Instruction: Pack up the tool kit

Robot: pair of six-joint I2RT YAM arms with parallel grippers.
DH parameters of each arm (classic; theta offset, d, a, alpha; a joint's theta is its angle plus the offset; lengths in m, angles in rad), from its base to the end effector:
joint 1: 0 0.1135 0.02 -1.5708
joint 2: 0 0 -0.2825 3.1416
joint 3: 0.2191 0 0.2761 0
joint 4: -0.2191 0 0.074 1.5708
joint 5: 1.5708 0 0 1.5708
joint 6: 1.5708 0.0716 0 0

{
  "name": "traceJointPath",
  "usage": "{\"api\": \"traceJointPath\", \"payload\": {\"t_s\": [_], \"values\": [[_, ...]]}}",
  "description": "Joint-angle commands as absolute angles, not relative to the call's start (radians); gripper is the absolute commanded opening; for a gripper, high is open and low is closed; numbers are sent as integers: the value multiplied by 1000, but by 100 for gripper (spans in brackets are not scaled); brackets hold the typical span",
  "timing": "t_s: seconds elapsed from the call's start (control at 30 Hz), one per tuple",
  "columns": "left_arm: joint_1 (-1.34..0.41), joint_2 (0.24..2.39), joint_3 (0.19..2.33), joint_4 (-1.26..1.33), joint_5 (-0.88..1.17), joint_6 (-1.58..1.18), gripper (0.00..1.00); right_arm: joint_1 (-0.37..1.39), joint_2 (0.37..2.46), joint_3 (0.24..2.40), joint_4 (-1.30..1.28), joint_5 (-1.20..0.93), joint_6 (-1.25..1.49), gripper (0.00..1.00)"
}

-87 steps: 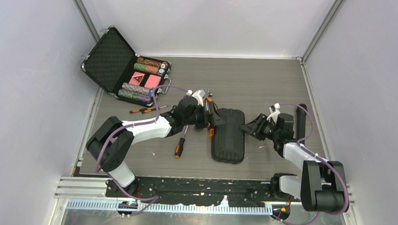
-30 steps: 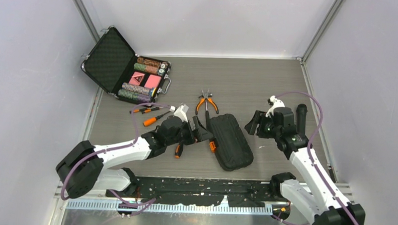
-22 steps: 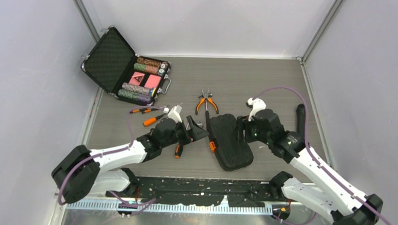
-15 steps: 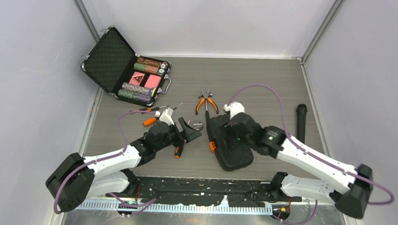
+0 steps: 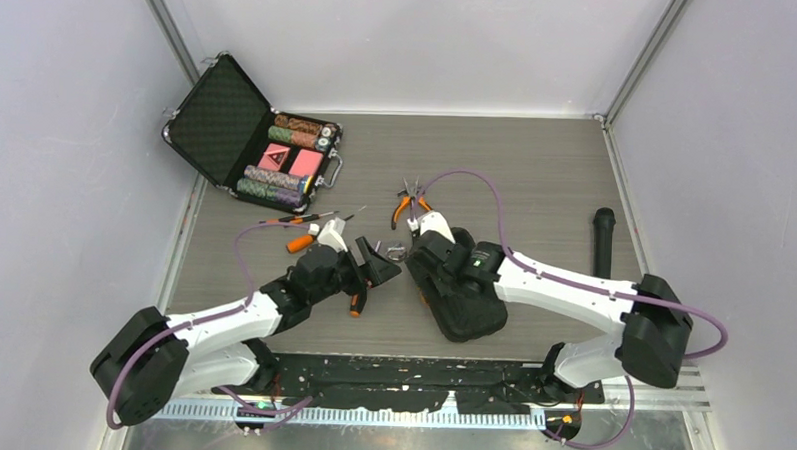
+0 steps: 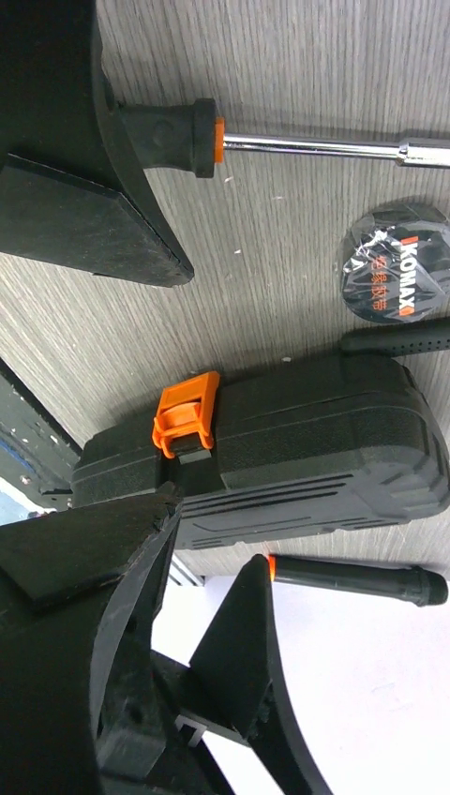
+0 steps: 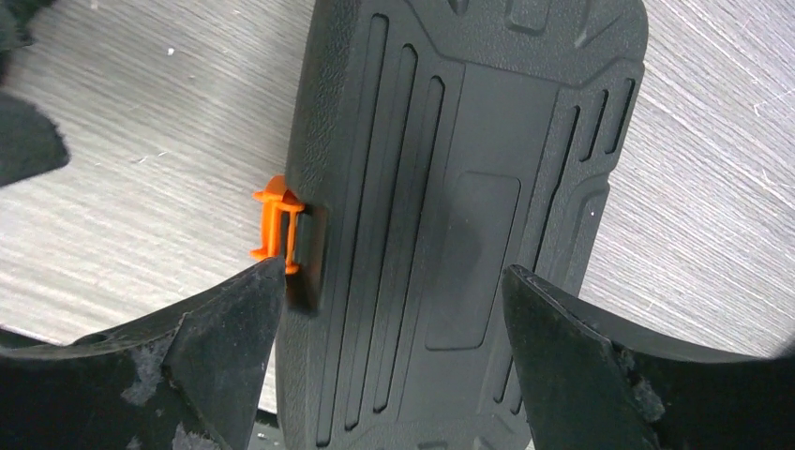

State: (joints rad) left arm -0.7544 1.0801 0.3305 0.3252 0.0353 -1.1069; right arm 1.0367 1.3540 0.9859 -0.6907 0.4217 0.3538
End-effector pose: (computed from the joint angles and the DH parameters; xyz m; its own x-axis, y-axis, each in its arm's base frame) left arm 0.1860 -0.1783 0.1630 -0.7673 -0.5054 -0.3948 0.0484 0.5682 -0.8215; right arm 0.1782 0.2438 0.2269 -0.6530 -0.4831 -0.5832 -0.4872 0.8576 -0.1650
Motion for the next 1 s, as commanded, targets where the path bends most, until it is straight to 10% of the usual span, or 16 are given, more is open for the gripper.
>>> {"api": "traceJointPath", "payload": {"t_s": [0.0,0.7,0.97], "values": [[-753,1110,351,375,51,-1065,81,1038,1415,1030,-657,518,360,91],[-764,1206,425,431,174,-1045,80,867,1255,996,-596,515,237,61],[-614,876,396,94,52,-945,82,1091,1286,1012,-641,533,127,60]]}}
